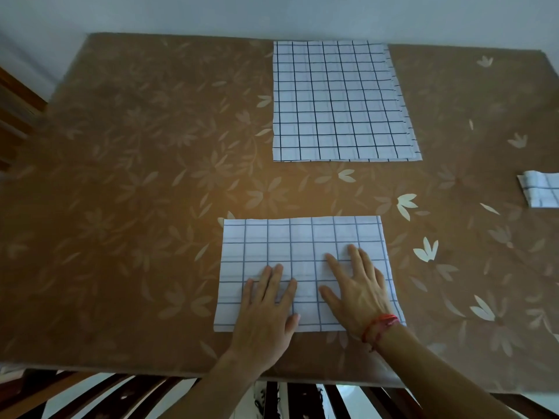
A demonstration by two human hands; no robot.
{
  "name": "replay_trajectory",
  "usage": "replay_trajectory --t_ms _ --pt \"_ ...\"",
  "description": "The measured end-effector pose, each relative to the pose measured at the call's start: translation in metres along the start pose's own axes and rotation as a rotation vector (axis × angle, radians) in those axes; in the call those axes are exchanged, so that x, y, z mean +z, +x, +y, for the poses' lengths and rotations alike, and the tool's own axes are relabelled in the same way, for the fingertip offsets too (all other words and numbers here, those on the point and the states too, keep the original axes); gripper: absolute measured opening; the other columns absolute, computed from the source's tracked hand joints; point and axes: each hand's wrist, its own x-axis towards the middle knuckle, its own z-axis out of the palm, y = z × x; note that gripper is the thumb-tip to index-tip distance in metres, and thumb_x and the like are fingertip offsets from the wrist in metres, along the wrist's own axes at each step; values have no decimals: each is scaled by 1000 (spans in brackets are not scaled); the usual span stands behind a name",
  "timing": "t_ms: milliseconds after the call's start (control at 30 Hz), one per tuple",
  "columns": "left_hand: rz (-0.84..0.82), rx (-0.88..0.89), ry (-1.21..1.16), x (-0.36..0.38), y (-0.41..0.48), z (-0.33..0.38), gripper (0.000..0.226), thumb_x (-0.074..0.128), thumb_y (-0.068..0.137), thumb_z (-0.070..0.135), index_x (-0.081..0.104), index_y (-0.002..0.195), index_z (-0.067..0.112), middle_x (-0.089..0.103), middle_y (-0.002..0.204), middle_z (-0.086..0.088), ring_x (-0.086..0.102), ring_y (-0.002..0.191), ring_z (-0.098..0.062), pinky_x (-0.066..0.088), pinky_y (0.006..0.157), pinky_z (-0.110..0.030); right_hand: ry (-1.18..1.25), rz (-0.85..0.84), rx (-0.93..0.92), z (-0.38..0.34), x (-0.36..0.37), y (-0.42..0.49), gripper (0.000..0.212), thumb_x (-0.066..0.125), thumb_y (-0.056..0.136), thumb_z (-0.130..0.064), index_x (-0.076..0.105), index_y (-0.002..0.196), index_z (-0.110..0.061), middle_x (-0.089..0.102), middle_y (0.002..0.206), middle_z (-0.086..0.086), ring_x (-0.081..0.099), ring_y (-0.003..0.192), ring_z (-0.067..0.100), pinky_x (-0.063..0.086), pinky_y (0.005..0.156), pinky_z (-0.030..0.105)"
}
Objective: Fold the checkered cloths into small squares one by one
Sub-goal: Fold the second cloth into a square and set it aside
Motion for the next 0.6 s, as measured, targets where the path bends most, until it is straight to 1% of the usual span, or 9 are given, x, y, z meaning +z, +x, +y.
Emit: replay_trajectory --t_ms 100,200,267,367,400,500,600 --pt "8 18 2 1 -2 -1 63 50 90 49 40 147 23 29 159 -12 22 147 -32 31 113 -56 16 14 -5 -2 4 -7 68 41 89 -59 26 150 -32 11 159 16 10 147 35 21 114 49" --pt "20 23 1 2 -2 -2 64 56 90 47 39 147 23 28 159 -12 23 147 -32 31 113 -56 7 -16 5 -3 5 -8 69 42 90 -59 25 151 -31 8 159 16 8 147 36 20 115 49" --pt "25 18 -6 2 -2 -2 66 59 89 47 39 147 23 28 159 -12 23 147 -32 31 113 -56 0 -12 1 -4 5 -7 70 41 89 -59 26 150 -31 10 159 17 10 146 37 21 114 50" --pt "27 14 -13 4 -3 -1 65 57 89 46 39 147 22 27 159 -13 21 148 -32 30 113 -56 3 18 0 -4 3 -7 71 38 85 -60 31 148 -30 18 158 18 17 145 38 26 111 51" --pt "27 13 -14 4 -3 -1 65 56 90 46 39 147 22 27 159 -13 21 148 -32 30 113 -57 7 24 -2 -6 2 -8 71 37 85 -60 30 149 -30 17 158 18 17 145 38 25 112 51" --pt "18 10 -27 5 -3 -1 62 50 92 46 37 148 22 24 160 -12 17 149 -31 28 114 -57 42 23 -58 -15 1 -15 71 39 87 -59 23 151 -31 8 160 16 8 147 35 19 115 49" --pt "11 11 -45 2 -3 -1 60 36 96 48 34 150 24 20 162 -11 10 151 -28 21 117 -57 67 -10 -164 -30 6 -31 71 40 90 -56 14 152 -35 -6 161 12 -5 148 29 10 117 45"
